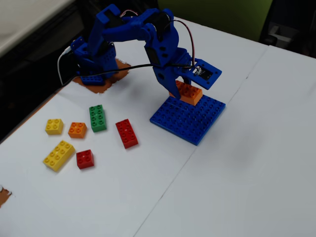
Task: Pick up the 2x4 orange block and go up the 8x8 blue block.
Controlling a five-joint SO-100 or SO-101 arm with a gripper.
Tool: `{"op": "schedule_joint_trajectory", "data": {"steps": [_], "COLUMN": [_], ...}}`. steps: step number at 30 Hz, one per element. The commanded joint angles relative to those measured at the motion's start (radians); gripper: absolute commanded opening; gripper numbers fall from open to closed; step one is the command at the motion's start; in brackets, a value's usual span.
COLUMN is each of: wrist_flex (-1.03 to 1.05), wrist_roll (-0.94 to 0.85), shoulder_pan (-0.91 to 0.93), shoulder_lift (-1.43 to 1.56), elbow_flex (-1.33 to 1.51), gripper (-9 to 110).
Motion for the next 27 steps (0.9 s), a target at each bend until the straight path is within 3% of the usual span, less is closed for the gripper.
{"op": "schedule_joint_trajectory", "data": {"steps": [1, 27], "wrist_flex": [0.000, 0.003], "wrist_roll": [0.005, 0.003], "shoulder_pan": [0.005, 0.005], "shoulder_lift": [0.008, 0.005], "elbow_flex": [-0.048, -0.048], "gripper": [0, 0]}}
